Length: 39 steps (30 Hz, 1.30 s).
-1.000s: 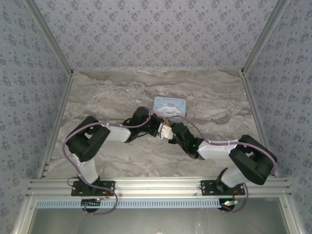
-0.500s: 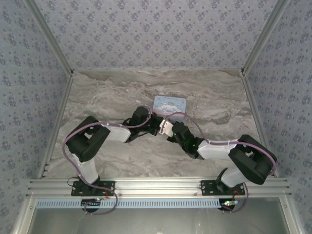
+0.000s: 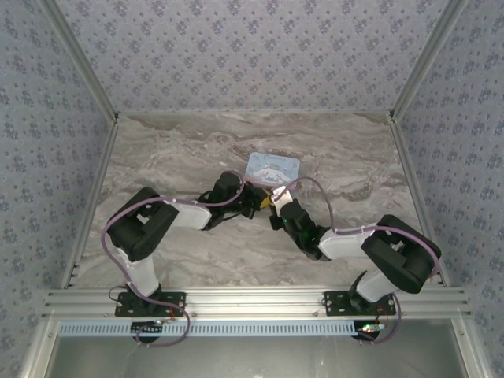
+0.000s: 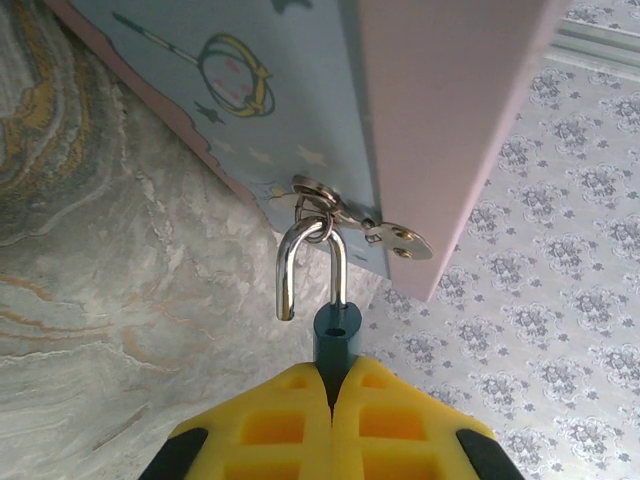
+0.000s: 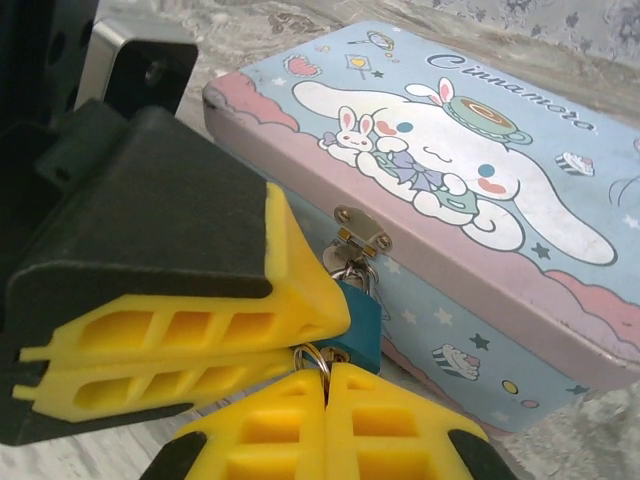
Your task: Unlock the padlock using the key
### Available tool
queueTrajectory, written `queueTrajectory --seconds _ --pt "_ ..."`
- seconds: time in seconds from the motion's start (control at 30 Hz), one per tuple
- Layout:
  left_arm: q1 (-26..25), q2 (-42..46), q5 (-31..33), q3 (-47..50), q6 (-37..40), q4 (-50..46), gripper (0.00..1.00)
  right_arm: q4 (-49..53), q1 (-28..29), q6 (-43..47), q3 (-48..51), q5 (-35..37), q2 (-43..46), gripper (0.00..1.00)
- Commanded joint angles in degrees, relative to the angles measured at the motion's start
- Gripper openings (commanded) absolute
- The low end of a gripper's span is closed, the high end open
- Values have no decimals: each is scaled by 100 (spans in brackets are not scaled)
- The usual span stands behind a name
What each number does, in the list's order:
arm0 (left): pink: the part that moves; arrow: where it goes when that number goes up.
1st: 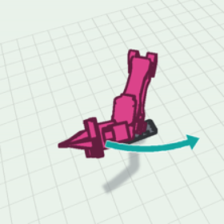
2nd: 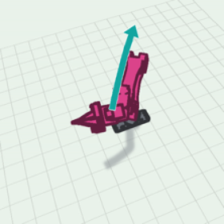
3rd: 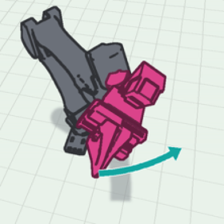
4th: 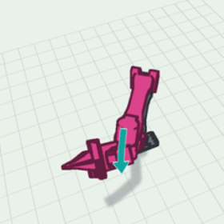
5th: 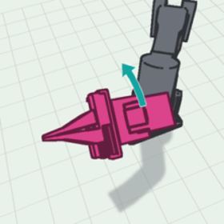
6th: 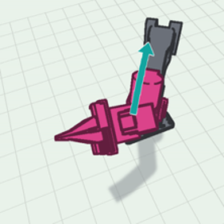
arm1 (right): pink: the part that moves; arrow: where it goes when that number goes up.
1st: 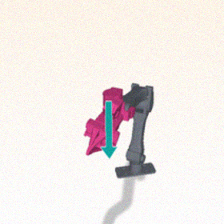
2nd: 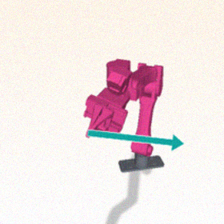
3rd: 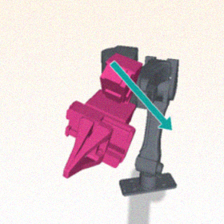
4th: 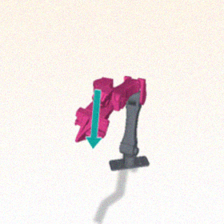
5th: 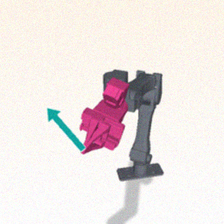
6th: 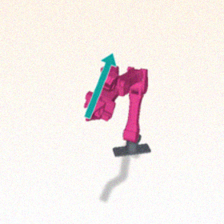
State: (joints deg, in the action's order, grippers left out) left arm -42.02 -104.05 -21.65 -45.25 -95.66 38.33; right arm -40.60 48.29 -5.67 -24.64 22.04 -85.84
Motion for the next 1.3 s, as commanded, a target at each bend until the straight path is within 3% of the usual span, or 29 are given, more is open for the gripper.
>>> queueTrajectory --seconds 0.0,0.07,0.23,0.53,0.83,1.1,1.27 --pt "-72 16 -244 12 -6 315 0 -231 -36 -918 70 134 -107 0" --pt "-71 15 -219 34 3 320 3 -216 -47 -1221 116 133 -108 0" --pt "-52 47 -160 132 72 275 25 -255 -122 -2187 313 -86 -94 0" --pt "183 557 -44 455 533 -288 56 -326 -572 -3950 487 -1273 -109 0" --pt "480 1466 324 454 1496 -1689 66 -297 -1009 -5876 741 -1911 -135 0" --pt "703 2072 707 360 2358 -2716 68 171 -1304 -6565 663 -2497 -119 1" --pt "827 2368 1225 -160 3533 -3957 74 455 -1451 -6678 742 -2520 115 18"
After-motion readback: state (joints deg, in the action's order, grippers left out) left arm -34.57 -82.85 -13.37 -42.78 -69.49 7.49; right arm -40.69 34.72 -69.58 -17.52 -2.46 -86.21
